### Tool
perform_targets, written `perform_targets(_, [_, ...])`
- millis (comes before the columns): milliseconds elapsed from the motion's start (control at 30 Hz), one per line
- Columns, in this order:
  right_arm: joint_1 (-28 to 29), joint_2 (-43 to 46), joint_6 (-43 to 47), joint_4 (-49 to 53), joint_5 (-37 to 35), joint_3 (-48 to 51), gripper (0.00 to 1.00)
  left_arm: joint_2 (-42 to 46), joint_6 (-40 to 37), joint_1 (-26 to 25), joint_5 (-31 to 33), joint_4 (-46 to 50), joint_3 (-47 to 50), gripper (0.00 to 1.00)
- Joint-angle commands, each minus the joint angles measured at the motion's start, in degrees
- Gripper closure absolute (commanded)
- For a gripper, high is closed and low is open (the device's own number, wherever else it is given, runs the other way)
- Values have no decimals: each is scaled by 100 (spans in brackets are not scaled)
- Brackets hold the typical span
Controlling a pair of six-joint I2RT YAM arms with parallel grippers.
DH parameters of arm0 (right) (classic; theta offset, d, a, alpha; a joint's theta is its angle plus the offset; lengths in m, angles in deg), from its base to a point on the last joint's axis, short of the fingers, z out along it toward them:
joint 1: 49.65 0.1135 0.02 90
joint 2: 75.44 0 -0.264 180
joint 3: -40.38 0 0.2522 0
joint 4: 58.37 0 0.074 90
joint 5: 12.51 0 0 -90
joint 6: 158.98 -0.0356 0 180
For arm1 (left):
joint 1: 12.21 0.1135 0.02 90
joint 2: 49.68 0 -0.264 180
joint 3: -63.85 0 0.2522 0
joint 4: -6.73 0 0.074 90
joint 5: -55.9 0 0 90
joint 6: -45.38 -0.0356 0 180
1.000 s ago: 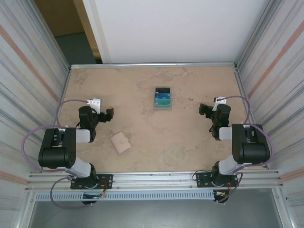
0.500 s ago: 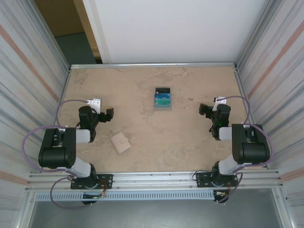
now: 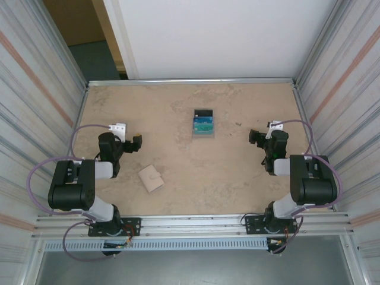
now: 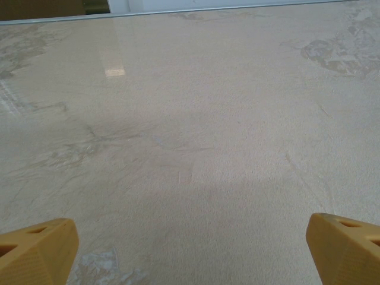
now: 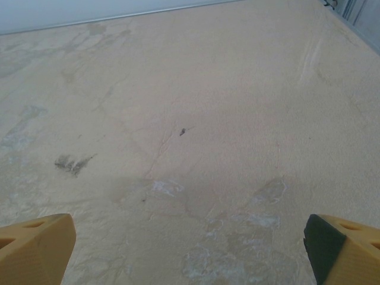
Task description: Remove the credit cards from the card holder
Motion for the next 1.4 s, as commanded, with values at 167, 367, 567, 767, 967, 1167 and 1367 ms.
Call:
perform_targets(167, [-81, 802, -75, 1027, -286, -210, 1, 529, 168, -48, 453, 894, -432, 1])
perform_targets(367, [-25, 1513, -281, 1841, -508, -381, 1, 1493, 676, -47, 1019, 1889, -534, 1])
perform_targets(567, [446, 1875, -407, 3053, -896, -883, 1, 2547, 1735, -129, 975, 3081, -571, 1])
perform_targets(767, [1100, 2132, -685, 3842, -1499, -1225, 1, 3627, 2818, -1380, 2292, 4652, -507, 1])
perform_targets(967, [1390, 2279, -1495, 4731, -1645, -1537, 1, 4377, 3990, -2765, 3001, 6387, -555, 1])
perform_targets(1167, [1724, 2339, -1808, 5367, -1413, -1688, 1, 4704, 5090, -4075, 3406, 7679, -551, 1])
perform_targets(1367, [2063, 1978, -1893, 5822, -1450, -2113, 1, 4266, 5881, -4838, 3348, 8099, -431, 1])
